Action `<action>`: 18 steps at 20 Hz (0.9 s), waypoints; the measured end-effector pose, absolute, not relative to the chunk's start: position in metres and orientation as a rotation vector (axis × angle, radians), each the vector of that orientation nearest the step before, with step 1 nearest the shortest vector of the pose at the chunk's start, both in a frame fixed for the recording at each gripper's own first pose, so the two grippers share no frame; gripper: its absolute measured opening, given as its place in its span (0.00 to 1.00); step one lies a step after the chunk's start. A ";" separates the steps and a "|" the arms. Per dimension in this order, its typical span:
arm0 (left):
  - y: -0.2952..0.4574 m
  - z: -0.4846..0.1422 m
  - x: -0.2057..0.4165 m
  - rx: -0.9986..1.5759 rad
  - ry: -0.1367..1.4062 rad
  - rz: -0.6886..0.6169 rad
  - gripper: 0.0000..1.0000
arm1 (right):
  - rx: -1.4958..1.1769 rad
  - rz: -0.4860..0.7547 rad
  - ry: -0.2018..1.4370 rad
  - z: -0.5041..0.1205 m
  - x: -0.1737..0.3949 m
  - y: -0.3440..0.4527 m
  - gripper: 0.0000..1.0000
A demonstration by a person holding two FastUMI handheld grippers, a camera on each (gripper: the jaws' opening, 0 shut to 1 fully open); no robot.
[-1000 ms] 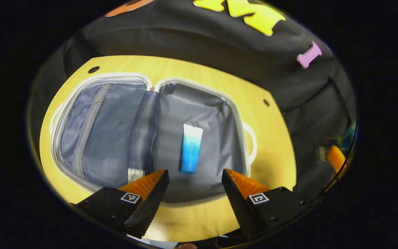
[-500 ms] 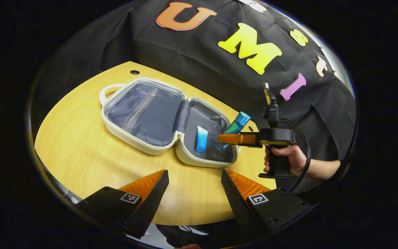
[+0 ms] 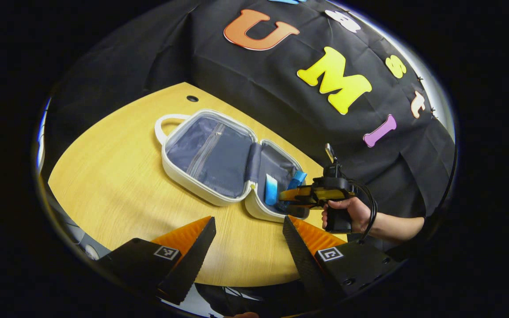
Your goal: First open the suitcase, pack the skin care products into it, and then close the suitcase.
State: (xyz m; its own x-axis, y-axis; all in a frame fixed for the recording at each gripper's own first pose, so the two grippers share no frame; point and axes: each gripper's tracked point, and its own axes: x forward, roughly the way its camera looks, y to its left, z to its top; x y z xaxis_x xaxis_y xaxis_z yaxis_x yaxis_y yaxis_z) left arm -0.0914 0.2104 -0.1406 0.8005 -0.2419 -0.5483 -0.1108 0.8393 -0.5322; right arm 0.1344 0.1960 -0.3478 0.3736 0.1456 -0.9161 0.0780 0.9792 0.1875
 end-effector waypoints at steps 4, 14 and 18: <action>0.216 -0.137 -0.091 -0.571 0.621 -0.057 0.98 | 0.212 0.012 1.225 -0.357 0.132 0.198 0.33; 0.256 -0.149 -0.081 -0.576 0.581 0.065 0.98 | 0.164 0.031 1.160 -0.335 0.128 0.199 0.47; 0.299 -0.149 -0.064 -0.624 0.500 0.088 0.98 | 0.135 0.102 1.064 -0.291 0.114 0.190 0.65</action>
